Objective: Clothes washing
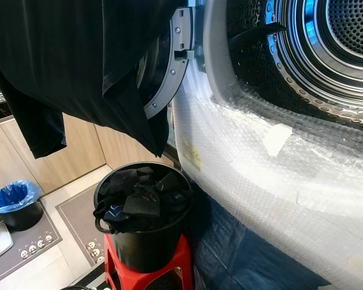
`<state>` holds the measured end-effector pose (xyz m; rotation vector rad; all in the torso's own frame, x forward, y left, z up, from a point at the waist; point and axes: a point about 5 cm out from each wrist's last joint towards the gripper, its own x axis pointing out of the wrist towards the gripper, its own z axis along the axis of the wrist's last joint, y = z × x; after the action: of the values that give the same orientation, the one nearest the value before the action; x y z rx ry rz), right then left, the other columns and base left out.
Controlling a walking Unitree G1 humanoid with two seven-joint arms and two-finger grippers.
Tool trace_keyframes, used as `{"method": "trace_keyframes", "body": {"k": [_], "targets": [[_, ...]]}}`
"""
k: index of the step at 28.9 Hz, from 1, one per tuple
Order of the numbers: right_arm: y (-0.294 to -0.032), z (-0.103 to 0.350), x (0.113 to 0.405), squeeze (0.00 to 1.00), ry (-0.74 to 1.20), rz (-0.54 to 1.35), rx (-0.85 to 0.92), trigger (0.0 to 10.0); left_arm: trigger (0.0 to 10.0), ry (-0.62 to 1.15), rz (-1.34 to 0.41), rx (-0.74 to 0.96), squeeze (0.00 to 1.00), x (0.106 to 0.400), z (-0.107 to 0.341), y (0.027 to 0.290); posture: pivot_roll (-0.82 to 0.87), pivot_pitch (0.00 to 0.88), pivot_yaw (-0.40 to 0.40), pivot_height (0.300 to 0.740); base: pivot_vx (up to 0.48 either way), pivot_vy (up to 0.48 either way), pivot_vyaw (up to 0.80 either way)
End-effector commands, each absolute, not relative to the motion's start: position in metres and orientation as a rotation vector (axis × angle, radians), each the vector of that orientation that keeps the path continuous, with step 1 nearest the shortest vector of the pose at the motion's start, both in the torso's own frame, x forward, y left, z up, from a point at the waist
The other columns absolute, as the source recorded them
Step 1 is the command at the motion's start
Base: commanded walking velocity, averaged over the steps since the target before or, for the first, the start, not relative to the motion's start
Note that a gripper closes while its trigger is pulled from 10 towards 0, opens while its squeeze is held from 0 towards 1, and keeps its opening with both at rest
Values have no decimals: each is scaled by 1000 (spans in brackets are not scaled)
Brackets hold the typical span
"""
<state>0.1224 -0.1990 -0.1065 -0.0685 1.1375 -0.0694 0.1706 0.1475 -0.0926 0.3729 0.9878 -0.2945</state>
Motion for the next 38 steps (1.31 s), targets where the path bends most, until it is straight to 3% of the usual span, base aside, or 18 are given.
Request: {"method": "trace_keyframes", "body": {"k": [1,38], "targets": [[-175,-88,174,0,977,237,-226,10000,10000,904,-168,114,0,167,-89,169,69,0,-38,740,0,0,0],[-173,-88,177,0,981,231,-182,10000,10000,946,-141,94,0,160,-94,168,88,0,-47,740,0,0,0]]}}
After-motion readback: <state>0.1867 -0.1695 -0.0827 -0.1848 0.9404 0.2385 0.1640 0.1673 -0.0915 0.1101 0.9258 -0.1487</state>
